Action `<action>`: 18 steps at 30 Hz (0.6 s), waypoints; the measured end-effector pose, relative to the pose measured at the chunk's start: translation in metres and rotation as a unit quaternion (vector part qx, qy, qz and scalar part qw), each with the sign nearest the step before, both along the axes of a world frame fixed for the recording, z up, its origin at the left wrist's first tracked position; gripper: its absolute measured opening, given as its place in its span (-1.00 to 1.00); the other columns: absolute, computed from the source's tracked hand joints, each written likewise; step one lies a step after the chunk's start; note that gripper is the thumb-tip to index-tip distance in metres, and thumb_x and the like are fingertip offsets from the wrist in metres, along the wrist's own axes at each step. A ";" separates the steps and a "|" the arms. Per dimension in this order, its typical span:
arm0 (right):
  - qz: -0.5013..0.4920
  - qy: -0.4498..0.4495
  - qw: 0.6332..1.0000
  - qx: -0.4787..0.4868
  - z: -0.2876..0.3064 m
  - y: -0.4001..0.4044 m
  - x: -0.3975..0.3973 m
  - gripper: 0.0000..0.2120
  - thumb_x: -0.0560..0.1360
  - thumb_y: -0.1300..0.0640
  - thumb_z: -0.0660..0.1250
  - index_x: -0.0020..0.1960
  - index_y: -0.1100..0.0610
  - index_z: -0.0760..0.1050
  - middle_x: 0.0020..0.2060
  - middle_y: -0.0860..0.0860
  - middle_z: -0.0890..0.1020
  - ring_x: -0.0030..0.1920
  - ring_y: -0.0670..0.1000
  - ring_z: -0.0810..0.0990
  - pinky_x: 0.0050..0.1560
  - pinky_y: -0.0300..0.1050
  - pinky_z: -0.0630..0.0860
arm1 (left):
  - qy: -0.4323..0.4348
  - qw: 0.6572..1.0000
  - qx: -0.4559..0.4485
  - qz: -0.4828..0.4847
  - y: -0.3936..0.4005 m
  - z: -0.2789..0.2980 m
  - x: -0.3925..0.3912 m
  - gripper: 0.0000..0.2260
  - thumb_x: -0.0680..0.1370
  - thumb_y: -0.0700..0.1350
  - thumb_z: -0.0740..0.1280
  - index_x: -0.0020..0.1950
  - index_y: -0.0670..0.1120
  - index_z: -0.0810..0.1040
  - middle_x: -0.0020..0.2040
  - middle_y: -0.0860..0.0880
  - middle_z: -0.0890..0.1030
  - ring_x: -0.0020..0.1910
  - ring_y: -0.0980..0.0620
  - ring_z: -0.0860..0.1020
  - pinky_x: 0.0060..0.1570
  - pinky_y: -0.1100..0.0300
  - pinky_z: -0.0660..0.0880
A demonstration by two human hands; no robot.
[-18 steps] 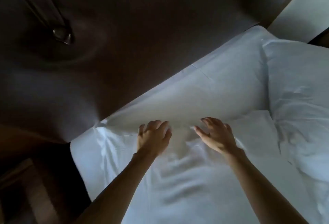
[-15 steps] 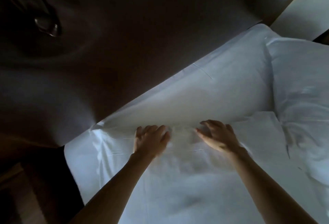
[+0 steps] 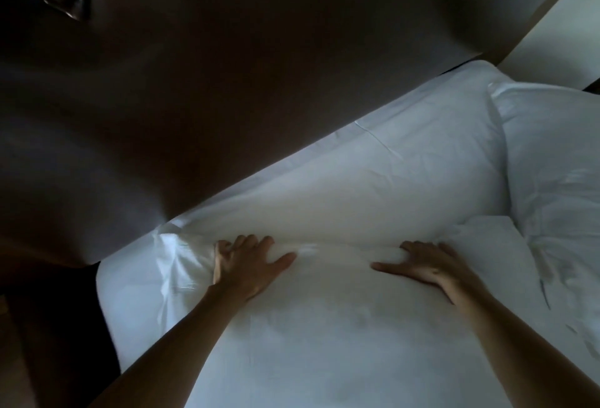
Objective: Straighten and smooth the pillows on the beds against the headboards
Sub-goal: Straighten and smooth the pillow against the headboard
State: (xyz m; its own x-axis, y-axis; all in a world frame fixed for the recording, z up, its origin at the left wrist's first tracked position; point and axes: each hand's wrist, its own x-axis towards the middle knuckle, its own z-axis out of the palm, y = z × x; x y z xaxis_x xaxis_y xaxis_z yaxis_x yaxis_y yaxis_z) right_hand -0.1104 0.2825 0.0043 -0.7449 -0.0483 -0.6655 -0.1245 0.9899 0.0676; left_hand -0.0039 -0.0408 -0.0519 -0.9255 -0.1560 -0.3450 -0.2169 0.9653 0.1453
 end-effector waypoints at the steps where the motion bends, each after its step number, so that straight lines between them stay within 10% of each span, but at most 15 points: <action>1: -0.005 0.001 1.000 0.002 0.001 0.001 0.003 0.25 0.00 -0.77 -0.02 0.47 -0.03 0.36 0.48 0.00 0.45 0.50 0.05 0.37 0.49 0.10 0.23 | -0.002 1.000 -0.007 -0.005 0.002 0.002 0.002 -0.32 0.47 0.52 -0.10 0.28 0.13 0.45 0.26 0.01 0.60 0.30 -0.05 0.49 0.22 -0.09 0.29; 14: 0.048 0.173 0.979 -0.100 0.081 0.012 0.089 0.06 -0.20 -0.81 -0.21 -0.14 -0.09 0.50 0.04 -0.14 0.72 0.20 -0.04 0.63 0.17 -0.10 0.35 | 0.066 0.996 0.005 0.056 0.024 0.123 0.107 -0.46 0.52 0.48 0.01 0.03 0.04 0.42 0.07 -0.08 0.69 0.10 -0.14 0.59 0.20 -0.02 0.28; 18: 0.022 0.259 0.959 -0.109 0.105 0.012 0.122 -0.12 -0.04 -0.76 0.13 -0.12 -0.08 0.57 0.06 -0.07 0.74 0.19 0.03 0.65 0.20 -0.08 0.40 | 0.152 0.985 -0.024 0.073 0.034 0.152 0.155 -0.47 0.49 0.48 0.08 -0.11 0.04 0.52 -0.19 -0.03 0.68 -0.12 -0.08 0.63 0.13 0.04 0.41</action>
